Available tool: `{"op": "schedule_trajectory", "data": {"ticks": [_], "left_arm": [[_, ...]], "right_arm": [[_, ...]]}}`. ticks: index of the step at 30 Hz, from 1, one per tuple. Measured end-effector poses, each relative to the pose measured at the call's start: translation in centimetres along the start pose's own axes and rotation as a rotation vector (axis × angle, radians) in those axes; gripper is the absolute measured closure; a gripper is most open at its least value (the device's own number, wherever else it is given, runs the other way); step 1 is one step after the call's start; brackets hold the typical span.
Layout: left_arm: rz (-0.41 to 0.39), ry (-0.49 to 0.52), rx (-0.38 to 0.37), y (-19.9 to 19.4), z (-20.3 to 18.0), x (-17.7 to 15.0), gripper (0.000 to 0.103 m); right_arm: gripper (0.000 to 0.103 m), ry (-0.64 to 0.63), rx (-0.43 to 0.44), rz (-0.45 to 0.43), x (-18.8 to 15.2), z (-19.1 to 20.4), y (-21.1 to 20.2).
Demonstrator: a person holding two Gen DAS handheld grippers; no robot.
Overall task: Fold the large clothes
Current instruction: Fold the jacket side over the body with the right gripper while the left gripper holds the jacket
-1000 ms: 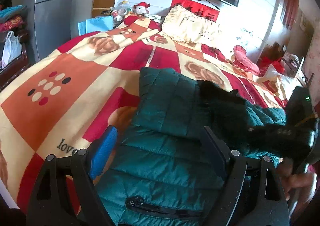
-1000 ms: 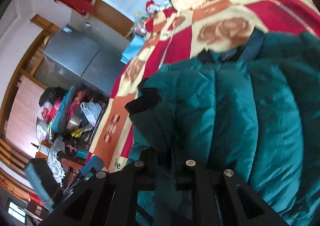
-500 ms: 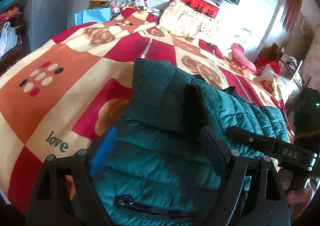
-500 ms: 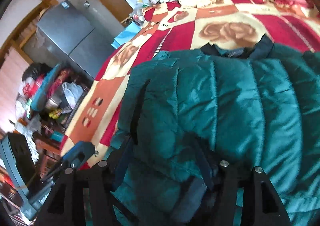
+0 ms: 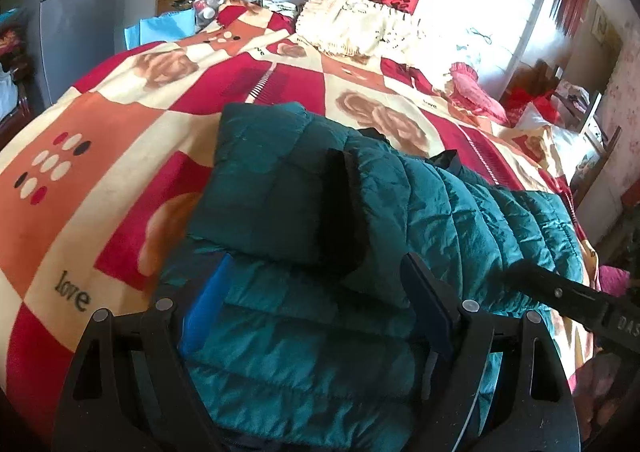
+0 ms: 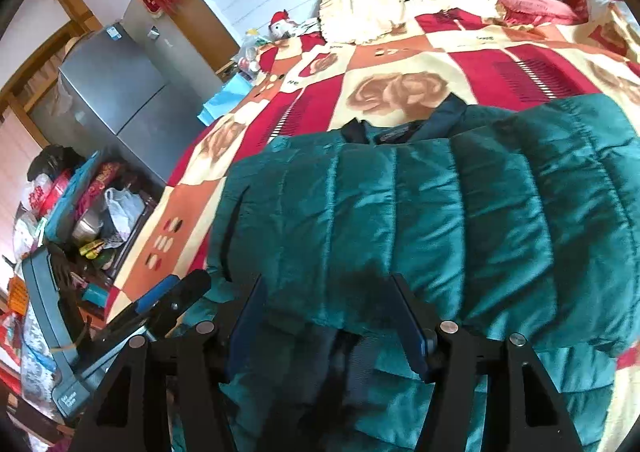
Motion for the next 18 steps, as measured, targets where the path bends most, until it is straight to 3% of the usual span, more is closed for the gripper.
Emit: {"op": "schedule_trajectory", "data": {"ticks": [7,11,12,13,16,18], "left_arm": [[0.060,-0.042,-0.027,2.9,-1.3,-0.5,0.018],[0.096,-0.068,-0.086,4.6,-2.4,-0.8,0.018],[0.097,-0.066,-0.089,4.8,-2.6,-0.8,0.025],[0.098,-0.062,-0.085,4.9,-2.6,-0.7,0.044],[0.101,-0.043,-0.085,4.7,-2.9,0.0,0.079],[0.074,-0.045,-0.098,3.8,-2.9,1.3,0.087]], "right_arm": [[0.043,0.019,-0.033,-0.007,0.2,-1.7,-1.1],[0.043,0.045,-0.038,-0.024,0.6,-2.4,-2.4],[0.043,0.050,-0.040,-0.031,0.7,-2.6,-2.8],[0.043,0.053,-0.042,-0.036,0.8,-2.7,-3.1],[0.043,0.066,-0.050,-0.055,1.1,-3.4,-4.4],[0.043,0.069,-0.061,-0.071,1.4,-4.0,-5.2]]}}
Point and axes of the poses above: each gripper's, at about its wrist camera, not at the fingertips, and y roughly the way its jaws point, z to its left, x to its top, the point moved 7 cm from there along y, roughly the way its jaws point, and after that the axes turned 14 degrees about -z, right-handed, at the moved point
